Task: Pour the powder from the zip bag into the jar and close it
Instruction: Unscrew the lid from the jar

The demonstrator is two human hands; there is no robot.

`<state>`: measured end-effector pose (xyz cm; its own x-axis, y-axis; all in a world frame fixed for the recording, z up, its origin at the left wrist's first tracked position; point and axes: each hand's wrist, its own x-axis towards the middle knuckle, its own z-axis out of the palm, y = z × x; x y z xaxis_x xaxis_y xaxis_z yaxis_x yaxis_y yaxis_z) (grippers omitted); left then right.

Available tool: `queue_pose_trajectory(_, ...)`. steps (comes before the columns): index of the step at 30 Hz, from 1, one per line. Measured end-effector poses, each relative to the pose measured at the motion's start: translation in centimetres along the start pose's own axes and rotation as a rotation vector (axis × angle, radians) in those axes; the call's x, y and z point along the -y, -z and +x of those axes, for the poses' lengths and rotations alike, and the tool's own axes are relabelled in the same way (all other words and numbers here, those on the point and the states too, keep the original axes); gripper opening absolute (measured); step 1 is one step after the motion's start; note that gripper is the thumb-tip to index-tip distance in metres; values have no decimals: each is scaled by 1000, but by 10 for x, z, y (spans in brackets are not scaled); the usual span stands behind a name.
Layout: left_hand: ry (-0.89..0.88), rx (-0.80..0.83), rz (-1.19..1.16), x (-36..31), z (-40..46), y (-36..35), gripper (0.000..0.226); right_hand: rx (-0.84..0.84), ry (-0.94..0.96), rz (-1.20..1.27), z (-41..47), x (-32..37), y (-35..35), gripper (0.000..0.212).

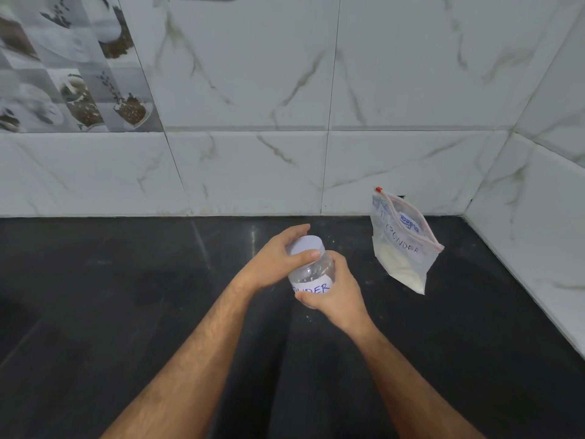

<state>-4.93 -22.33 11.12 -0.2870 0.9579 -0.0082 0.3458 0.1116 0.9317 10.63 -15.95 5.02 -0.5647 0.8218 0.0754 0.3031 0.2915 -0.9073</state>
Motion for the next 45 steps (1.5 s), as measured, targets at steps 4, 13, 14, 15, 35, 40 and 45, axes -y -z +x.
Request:
queue_pose_trajectory(4,40,-11,-18,3,-4,6,87,-24,-17,-2,6,-1,9,89)
queue_pose_trajectory(13,5,-104,111,2,3,14,84,-12,0,-9,1,1,9,85)
queue_pose_trajectory(14,-10,-64,131,-2,4,14,84,-1,3,-12,-1,1,7,85)
queue_pose_trajectory(15,-20,-26,153,-5,4,13,80,11,6,-16,-2,2,5,85)
queue_pose_trajectory(35,132,-145,-283,14,10,29,28,-12,-7,-58,-1,-16,-3,89)
queue_pose_trajectory(40,462,-306,-698,70,6,30,42,-35,-7,-59,-1,-21,-3,87)
queue_pose_trajectory(45,625,-395,-544,125,0,25,31,-12,-12,-77,-3,-26,-4,86)
